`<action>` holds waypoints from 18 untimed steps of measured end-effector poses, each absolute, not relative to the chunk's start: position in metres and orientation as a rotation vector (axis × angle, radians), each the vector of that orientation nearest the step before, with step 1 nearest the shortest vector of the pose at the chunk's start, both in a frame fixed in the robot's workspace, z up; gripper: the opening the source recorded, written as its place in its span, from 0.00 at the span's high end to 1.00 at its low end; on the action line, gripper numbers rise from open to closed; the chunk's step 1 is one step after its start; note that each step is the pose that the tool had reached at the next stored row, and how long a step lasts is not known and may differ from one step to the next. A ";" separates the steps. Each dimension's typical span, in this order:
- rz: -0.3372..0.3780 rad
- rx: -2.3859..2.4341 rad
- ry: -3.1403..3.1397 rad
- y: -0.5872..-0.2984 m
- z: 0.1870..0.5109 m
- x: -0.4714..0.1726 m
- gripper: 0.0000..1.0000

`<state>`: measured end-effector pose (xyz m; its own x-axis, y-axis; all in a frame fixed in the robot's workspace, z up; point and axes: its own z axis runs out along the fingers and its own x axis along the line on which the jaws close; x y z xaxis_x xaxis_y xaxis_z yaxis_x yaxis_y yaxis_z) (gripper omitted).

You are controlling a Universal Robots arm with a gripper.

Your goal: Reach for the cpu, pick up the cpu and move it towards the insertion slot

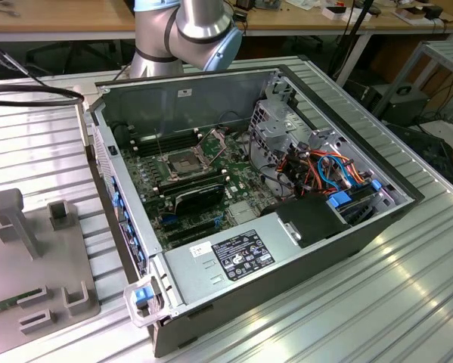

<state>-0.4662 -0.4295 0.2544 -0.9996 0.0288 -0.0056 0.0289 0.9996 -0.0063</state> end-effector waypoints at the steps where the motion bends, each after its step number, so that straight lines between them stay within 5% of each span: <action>1: -0.010 0.050 3.136 -0.429 0.250 -0.466 0.34; 18: -0.011 0.051 3.136 -0.441 0.208 -0.466 0.34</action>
